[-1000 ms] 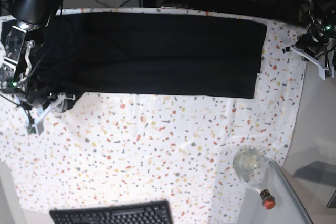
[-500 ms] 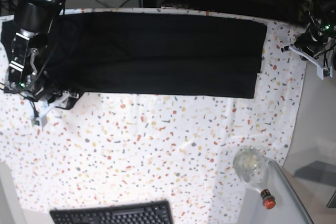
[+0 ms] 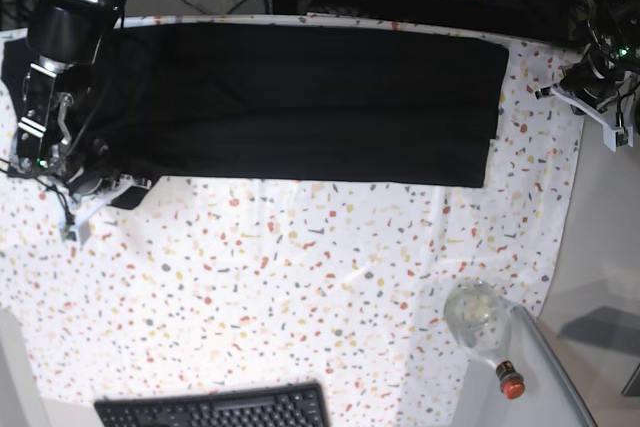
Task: Layout the t-shirt on the table in an organized manner, then fold the t-shirt properly
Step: 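Press and tuck the folded shirt end with the right gripper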
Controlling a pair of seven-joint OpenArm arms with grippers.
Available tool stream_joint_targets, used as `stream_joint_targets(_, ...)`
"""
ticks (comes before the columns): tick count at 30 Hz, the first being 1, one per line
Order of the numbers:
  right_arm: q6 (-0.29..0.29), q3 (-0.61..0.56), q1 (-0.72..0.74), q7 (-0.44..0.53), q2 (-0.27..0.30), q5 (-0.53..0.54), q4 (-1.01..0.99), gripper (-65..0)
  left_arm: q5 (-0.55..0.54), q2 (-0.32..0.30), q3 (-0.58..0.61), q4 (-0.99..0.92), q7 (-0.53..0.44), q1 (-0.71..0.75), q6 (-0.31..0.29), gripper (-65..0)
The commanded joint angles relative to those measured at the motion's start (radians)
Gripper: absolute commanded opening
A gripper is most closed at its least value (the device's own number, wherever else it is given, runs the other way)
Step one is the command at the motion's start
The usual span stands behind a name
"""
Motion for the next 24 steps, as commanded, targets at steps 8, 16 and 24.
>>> stream_joint_targets(8, -0.001, 0.004, -0.132, -0.143, -0.093, 0.014, 0.416, -65.0, 0.001, -0.015, -0.004, 0.013, -0.017, -0.011, 0.002, -65.0)
stream_joint_targets(16, -0.011, 0.006, -0.060, -0.068, -0.075, 0.011, 0.265, -65.0, 0.000, -0.015, -0.004, 0.013, -0.017, -0.012, 0.002, -65.0)
stream_joint_targets(24, -0.011, 0.004, -0.008, 0.044, -0.039, 0.007, 0.118, -23.0, 0.008, -0.015, -0.004, 0.013, -0.017, -0.005, 0.002, -65.0)
